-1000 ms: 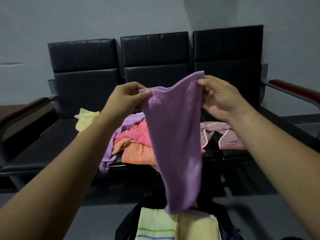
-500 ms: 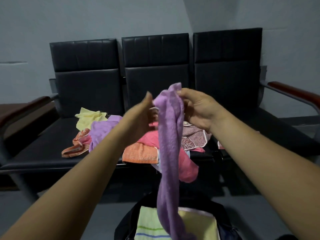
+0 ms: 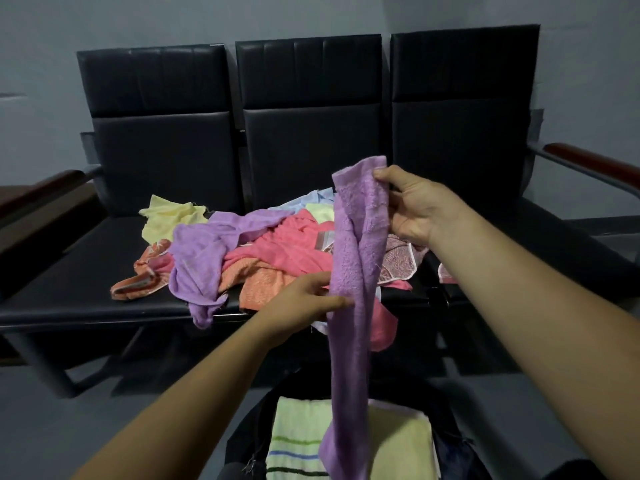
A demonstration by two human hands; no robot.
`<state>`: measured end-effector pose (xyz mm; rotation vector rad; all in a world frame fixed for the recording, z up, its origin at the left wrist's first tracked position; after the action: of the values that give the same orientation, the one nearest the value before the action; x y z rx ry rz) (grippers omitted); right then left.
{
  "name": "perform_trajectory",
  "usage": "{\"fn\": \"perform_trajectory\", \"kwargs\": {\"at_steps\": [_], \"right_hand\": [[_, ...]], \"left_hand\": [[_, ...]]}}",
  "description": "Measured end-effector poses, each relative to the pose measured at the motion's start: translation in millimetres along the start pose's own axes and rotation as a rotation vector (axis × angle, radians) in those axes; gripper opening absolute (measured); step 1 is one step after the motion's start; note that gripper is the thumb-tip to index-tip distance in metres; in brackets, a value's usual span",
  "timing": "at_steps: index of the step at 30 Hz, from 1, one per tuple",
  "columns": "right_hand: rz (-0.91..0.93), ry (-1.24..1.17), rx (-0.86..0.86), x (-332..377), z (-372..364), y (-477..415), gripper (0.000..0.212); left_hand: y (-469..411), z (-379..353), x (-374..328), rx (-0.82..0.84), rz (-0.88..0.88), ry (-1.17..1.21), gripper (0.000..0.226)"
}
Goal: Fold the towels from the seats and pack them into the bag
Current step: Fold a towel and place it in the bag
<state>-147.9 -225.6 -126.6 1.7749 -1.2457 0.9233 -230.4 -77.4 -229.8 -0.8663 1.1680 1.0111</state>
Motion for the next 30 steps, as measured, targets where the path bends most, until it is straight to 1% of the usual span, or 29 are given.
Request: {"fn": "perform_trajectory", "kwargs": {"at_steps": [3, 4, 5, 6, 7, 8, 10, 13, 14, 15, 17, 18, 19, 20, 21, 23, 24, 26, 28, 29, 30], "right_hand": [[-0.029, 0.028, -0.178, -17.3, 33.3, -15.8, 0.013], [-0.060, 0.026, -0.223, -27.0, 42.6, -20.1, 0.014], [-0.099, 0.026, -0.238, -38.3, 49.9, -23.7, 0.010], [-0.158, 0.033, -0.209, -53.2, 52.7, -25.3, 0.006], [-0.239, 0.060, -0.154, -70.7, 52.8, -24.4, 0.010], [-0.334, 0.092, -0.082, -90.3, 50.2, -20.8, 0.016], [-0.456, 0.148, 0.035, -119.2, 46.6, -11.4, 0.033], [-0.484, 0.197, 0.176, -136.3, 41.3, -8.3, 0.067], [-0.460, 0.198, 0.222, -134.9, 36.2, -5.9, 0.069], [-0.408, 0.207, 0.261, -131.3, 32.1, -6.8, 0.063], [-0.274, 0.246, 0.268, -123.2, 26.5, -8.5, 0.033], [-0.207, 0.265, 0.219, -119.6, 27.8, -10.8, 0.020], [-0.140, 0.269, 0.152, -115.6, 31.5, -13.4, 0.012], [-0.088, 0.249, 0.090, -111.8, 34.9, -15.4, 0.008], [-0.051, 0.205, 0.054, -107.3, 35.9, -15.2, 0.006], [0.004, 0.116, 0.042, -97.7, 34.9, -15.1, 0.006], [0.030, 0.098, 0.038, -93.0, 34.7, -15.0, 0.006], [0.083, 0.072, 0.021, -85.4, 34.6, -13.8, 0.007], [0.117, 0.022, -0.006, -77.9, 39.2, -14.1, 0.009], [0.129, 0.032, -0.026, -73.9, 42.7, -13.5, 0.009], [0.144, 0.103, -0.058, -69.6, 48.2, -13.2, 0.010]], "left_hand": [[-2.0, -1.9, 2.3, -0.018, 0.026, 0.345, 0.043], [-4.1, -0.5, -0.3, -0.048, 0.029, 0.449, 0.047], [-6.4, 1.1, -4.5, -0.080, 0.029, 0.528, 0.048], [-8.6, 3.3, -8.5, -0.115, 0.025, 0.592, 0.046], [-10.6, 5.8, -10.6, -0.157, 0.030, 0.650, 0.043], [-13.3, 7.9, -10.1, -0.189, 0.043, 0.714, 0.043], [-16.3, 11.1, -7.2, -0.242, 0.079, 0.787, 0.047], [-19.2, 22.0, 0.5, -0.299, 0.106, 0.779, 0.047], [-20.4, 26.0, 2.4, -0.306, 0.103, 0.766, 0.048], [-22.3, 29.9, 5.6, -0.306, 0.101, 0.753, 0.051], [-24.9, 35.8, 10.6, -0.299, 0.083, 0.711, 0.066], [-26.2, 38.8, 10.6, -0.290, 0.053, 0.667, 0.073], [-28.0, 40.6, 9.3, -0.263, 0.012, 0.601, 0.071], [-28.9, 39.6, 7.3, -0.225, -0.022, 0.522, 0.064], [-27.1, 37.5, 5.8, -0.193, -0.026, 0.445, 0.058], [-22.3, 34.2, 11.0, -0.160, 0.038, 0.339, 0.051], [-21.0, 33.5, 15.0, -0.147, 0.066, 0.278, 0.044], [-18.2, 34.7, 18.9, -0.157, 0.098, 0.146, 0.030], [-17.1, 41.8, 19.3, -0.236, 0.107, 0.142, 0.025], [-16.6, 45.3, 18.1, -0.273, 0.101, 0.184, 0.023], [-16.3, 47.4, 15.7, -0.294, 0.087, 0.236, 0.020]]}}
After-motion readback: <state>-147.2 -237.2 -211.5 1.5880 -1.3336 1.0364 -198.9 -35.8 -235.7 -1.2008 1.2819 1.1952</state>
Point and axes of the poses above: each hand's wrist, its own y-axis away from the middle knuckle, its own z-axis out of the back of the hand, x = y × z, the point moved 8 cm from there along -y, towards the middle knuckle, and after that the axes turned 4 degrees about -z, right-handed, at the moved point
